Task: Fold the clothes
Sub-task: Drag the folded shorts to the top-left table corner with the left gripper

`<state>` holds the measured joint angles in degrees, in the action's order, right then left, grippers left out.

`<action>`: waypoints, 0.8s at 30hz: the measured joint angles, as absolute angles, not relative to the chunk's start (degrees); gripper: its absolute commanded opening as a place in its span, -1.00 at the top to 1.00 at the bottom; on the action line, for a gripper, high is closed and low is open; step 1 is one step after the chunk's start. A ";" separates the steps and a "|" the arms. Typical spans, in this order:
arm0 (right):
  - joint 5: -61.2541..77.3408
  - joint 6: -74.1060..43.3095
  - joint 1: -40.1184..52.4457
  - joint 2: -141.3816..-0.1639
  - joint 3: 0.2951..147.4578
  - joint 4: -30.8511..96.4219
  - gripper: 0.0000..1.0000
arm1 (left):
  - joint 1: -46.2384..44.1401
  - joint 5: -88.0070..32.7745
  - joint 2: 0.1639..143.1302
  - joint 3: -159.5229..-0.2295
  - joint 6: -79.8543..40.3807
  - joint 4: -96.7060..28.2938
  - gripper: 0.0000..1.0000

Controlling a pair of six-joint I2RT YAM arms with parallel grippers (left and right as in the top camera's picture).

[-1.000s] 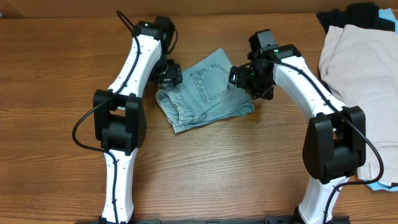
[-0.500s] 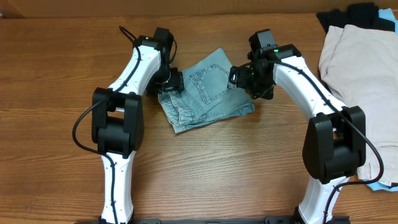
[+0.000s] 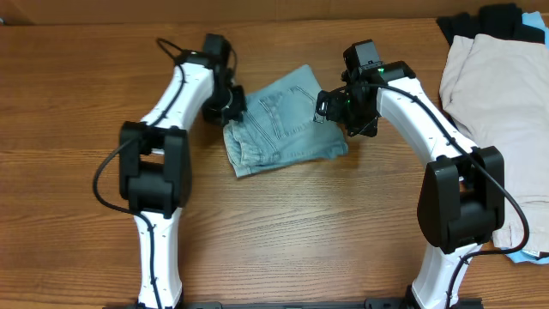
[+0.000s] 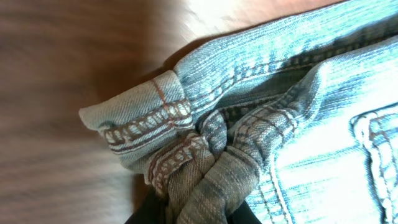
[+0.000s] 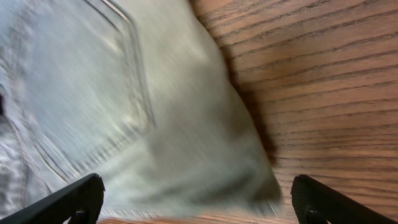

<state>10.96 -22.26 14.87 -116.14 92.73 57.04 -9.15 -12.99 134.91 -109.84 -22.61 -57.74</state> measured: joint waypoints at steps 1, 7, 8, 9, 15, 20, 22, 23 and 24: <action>10.94 -22.26 14.87 -116.14 92.73 57.04 -1.00 | -7.11 -13.98 135.02 -109.86 -23.42 -56.95 0.92; 10.70 -22.24 14.87 -116.14 92.73 56.97 -1.00 | 12.95 -19.25 135.85 -109.86 -32.62 -50.63 0.92; 10.68 -22.24 14.87 -116.14 92.73 56.95 -1.00 | 16.40 -19.97 136.00 -109.86 -34.33 -49.65 0.92; 10.59 -22.26 14.87 -116.14 92.73 56.97 -1.00 | 18.92 -20.27 136.07 -109.86 -35.73 -48.93 0.91; 10.48 -22.26 14.87 -116.14 92.73 56.36 -1.00 | 31.92 -20.53 136.49 -109.86 -42.94 -45.43 0.92; 10.46 -22.24 14.87 -116.14 92.73 56.14 -1.00 | 33.87 -19.86 136.75 -109.84 -44.31 -42.50 0.91; 10.48 -22.26 14.87 -116.14 92.73 56.14 -1.00 | 33.85 -18.57 136.75 -109.80 -44.49 -41.19 0.92; 10.48 -22.24 14.87 -116.14 92.73 56.16 -1.00 | 33.74 -17.80 136.75 -109.80 -44.51 -40.42 0.92; 10.48 -22.26 14.87 -116.14 92.73 56.16 -1.00 | 33.56 -17.17 136.75 -109.80 -44.53 -39.75 0.92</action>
